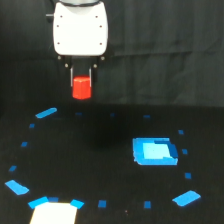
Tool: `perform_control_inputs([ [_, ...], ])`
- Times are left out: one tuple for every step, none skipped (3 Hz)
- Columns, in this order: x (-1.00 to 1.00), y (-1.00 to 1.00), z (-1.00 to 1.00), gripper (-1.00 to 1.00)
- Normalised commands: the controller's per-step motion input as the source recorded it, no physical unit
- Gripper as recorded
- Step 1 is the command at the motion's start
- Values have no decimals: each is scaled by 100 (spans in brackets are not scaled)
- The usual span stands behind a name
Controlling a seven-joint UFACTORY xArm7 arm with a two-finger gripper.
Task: Pick up the red object from the table
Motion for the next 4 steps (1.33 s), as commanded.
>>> perform_control_inputs([
  [13,-3,37,-99],
  [10,-2,36,-92],
  [-33,6,10,-100],
  [-13,10,26,-100],
])
